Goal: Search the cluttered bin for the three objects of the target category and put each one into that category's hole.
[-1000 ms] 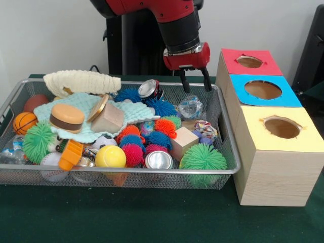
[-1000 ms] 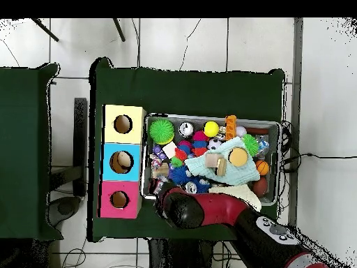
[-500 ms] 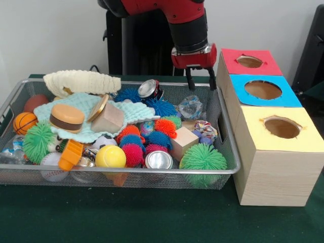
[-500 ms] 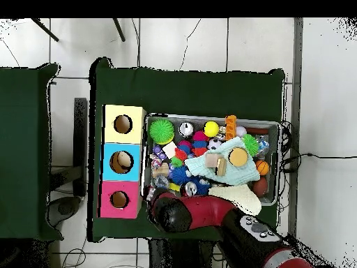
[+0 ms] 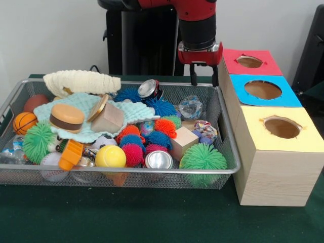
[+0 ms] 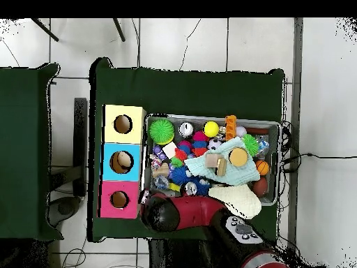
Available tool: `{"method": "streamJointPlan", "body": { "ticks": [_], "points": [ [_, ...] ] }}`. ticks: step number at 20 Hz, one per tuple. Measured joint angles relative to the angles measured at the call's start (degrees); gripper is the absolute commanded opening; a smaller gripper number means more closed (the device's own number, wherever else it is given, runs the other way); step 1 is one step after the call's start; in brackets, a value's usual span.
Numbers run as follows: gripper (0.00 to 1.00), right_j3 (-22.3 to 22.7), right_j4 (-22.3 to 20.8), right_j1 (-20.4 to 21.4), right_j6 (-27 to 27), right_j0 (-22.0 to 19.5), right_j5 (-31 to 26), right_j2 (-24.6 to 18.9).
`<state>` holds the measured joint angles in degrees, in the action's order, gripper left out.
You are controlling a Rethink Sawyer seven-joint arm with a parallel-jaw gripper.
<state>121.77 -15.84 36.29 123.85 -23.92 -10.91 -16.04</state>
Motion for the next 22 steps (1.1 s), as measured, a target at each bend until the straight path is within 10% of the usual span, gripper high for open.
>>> {"method": "streamJointPlan", "body": {
  "ticks": [22],
  "points": [
    [1.00, 1.0, 3.4, 1.9, 0.0, 1.4, -3.4, 2.7]
  ]
}}
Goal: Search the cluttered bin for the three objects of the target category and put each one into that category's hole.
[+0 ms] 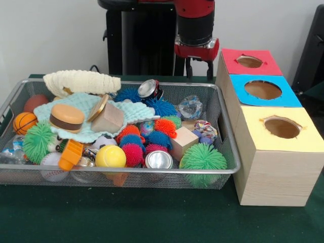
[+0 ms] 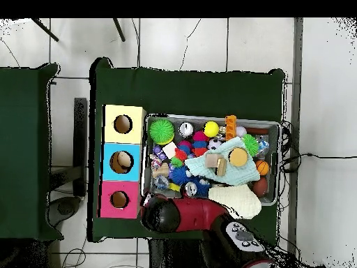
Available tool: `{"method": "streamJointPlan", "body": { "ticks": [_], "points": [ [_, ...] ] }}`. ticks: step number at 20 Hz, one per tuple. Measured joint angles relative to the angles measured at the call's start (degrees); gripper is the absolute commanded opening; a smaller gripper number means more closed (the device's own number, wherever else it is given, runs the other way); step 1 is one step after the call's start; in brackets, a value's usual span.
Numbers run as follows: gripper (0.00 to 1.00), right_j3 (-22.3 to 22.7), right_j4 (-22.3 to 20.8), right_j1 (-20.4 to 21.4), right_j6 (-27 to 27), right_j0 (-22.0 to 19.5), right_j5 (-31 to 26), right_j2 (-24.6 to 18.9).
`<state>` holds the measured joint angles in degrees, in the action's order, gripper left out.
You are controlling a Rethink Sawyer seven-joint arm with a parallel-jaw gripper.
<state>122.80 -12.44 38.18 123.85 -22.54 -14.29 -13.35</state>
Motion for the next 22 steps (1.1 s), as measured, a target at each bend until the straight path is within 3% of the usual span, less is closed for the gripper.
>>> {"method": "streamJointPlan", "body": {
  "ticks": [11, 16, 22],
  "points": [
    [1.00, 4.1, 1.8, 6.6, 0.0, 0.5, 0.0, 0.9],
    [1.00, 5.2, 2.9, 8.6, 0.0, 3.3, 1.2, 2.8],
    [1.00, 8.5, 3.8, 9.1, 0.2, 8.5, 7.5, 5.6]
  ]
}}
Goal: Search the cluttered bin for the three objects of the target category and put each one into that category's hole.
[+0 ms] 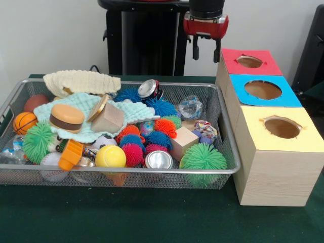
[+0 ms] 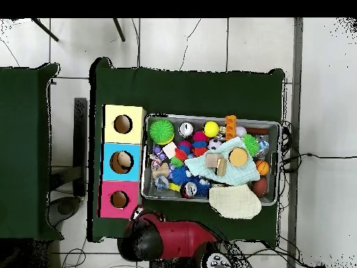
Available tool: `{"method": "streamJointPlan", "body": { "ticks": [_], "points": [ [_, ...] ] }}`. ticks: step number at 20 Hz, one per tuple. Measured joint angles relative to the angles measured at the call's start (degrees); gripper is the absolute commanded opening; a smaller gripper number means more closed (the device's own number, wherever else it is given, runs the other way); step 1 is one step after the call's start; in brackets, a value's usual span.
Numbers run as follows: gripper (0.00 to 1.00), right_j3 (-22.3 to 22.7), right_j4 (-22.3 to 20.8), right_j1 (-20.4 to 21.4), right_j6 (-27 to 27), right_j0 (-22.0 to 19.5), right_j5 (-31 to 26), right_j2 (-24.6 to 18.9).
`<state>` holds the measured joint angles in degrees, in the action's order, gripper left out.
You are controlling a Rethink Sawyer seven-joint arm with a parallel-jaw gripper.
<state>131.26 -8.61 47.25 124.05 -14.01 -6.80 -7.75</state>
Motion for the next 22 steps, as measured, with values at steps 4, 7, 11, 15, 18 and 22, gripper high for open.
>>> {"method": "streamJointPlan", "body": {
  "ticks": [4, 7, 11, 15, 18, 22],
  "points": [
    [1.00, 1.8, 0.9, 0.0, 0.2, 1.9, 3.5, 1.3],
    [1.00, 3.0, 1.8, 0.0, 0.3, 2.9, 5.6, 2.6],
    [1.00, 4.6, 2.9, 0.0, 0.3, 4.0, 7.3, 3.7],
    [1.00, 5.5, 3.4, -1.6, 0.3, 3.5, 7.6, 4.1],
    [1.00, 5.5, 3.4, -3.0, 0.3, 2.4, 7.6, 4.1],
    [1.00, 5.5, 3.8, -4.9, 0.3, 0.8, 7.6, 4.1]
  ]
}}
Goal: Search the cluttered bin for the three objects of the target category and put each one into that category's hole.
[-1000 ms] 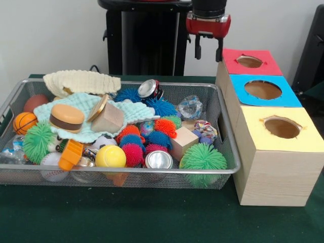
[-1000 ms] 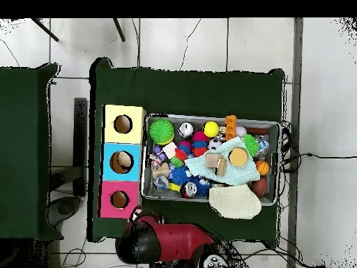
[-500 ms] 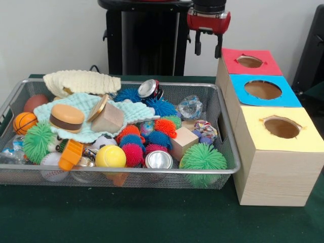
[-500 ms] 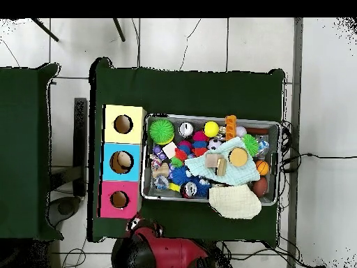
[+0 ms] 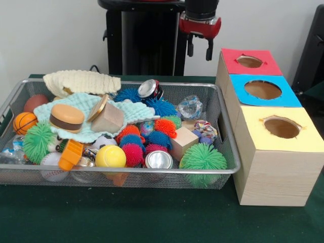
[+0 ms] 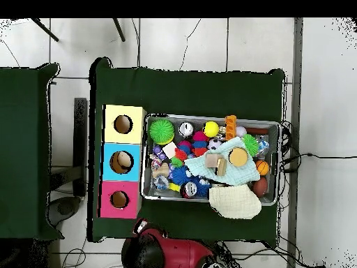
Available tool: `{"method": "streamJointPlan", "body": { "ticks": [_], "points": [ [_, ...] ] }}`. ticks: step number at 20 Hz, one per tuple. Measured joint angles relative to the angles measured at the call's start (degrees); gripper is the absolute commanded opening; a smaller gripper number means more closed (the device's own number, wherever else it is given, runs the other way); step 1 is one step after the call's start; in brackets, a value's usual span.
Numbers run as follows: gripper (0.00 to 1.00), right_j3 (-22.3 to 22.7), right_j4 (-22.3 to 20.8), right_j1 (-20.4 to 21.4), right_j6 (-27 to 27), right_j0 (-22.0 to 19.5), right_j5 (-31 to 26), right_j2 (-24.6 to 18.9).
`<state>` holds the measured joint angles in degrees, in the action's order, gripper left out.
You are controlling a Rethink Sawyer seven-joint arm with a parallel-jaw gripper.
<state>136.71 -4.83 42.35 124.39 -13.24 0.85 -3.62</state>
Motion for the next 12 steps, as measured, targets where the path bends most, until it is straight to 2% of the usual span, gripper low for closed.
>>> {"method": "streamJointPlan", "body": {
  "ticks": [12],
  "points": [
    [1.00, -3.2, 0.7, -5.1, 0.0, -2.0, 0.0, 0.2]
  ]
}}
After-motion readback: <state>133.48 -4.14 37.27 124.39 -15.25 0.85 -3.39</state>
